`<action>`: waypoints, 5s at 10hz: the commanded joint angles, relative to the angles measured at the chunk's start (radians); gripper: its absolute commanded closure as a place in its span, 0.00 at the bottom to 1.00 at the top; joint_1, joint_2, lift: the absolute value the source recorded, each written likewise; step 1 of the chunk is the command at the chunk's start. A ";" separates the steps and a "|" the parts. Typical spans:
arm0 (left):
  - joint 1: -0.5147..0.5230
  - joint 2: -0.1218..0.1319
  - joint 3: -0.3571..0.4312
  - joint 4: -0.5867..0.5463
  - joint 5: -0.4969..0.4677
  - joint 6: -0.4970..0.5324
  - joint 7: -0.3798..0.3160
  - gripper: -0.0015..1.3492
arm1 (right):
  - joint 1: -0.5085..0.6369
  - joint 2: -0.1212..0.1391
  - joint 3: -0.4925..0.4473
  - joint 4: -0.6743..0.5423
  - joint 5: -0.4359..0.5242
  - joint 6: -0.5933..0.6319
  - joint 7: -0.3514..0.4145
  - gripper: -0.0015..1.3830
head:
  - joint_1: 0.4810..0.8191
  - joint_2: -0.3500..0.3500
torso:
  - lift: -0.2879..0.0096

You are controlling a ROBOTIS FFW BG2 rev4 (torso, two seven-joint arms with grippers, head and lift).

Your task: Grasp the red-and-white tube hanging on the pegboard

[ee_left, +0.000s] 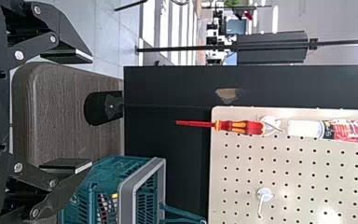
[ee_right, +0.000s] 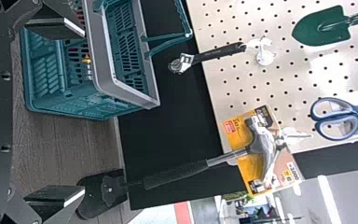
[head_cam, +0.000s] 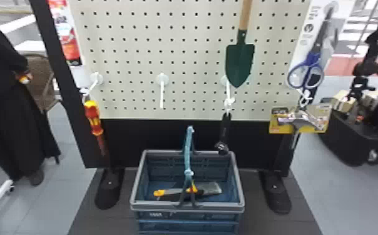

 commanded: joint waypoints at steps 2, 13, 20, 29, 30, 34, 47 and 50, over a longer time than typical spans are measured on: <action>-0.001 -0.003 -0.001 0.000 -0.002 -0.007 0.000 0.36 | 0.019 -0.001 -0.023 -0.063 0.020 0.072 0.013 0.09 | 0.20 0.50 | 0.63; -0.140 -0.003 0.009 -0.051 0.007 0.094 -0.026 0.32 | 0.013 0.002 -0.023 -0.053 0.022 0.079 0.024 0.09 | 0.20 0.50 | 0.63; -0.516 0.100 0.157 -0.226 -0.039 0.490 -0.224 0.33 | 0.013 0.005 -0.023 -0.043 0.020 0.080 0.030 0.09 | 0.20 0.50 | 0.63; -0.963 0.377 0.179 -0.127 0.230 0.958 -0.308 0.33 | 0.006 0.008 -0.023 -0.038 0.020 0.086 0.050 0.09 | 0.20 0.50 | 0.63; -1.010 0.391 0.145 -0.069 0.260 0.965 -0.324 0.33 | 0.006 0.008 -0.023 -0.036 0.019 0.088 0.052 0.09 | 0.20 0.50 | 0.63; -1.148 0.423 0.012 0.044 0.405 1.008 -0.341 0.33 | -0.004 0.008 -0.023 -0.026 0.020 0.088 0.064 0.09 | 0.20 0.50 | 0.63; -1.285 0.437 -0.106 0.084 0.342 0.973 -0.338 0.89 | -0.004 0.002 -0.023 -0.018 0.010 0.089 0.064 0.09 | 0.20 0.50 | 0.63; -1.274 0.437 -0.103 0.111 0.377 0.962 -0.336 0.89 | -0.004 0.000 -0.023 -0.018 0.010 0.089 0.064 0.09 | 0.20 0.50 | 0.63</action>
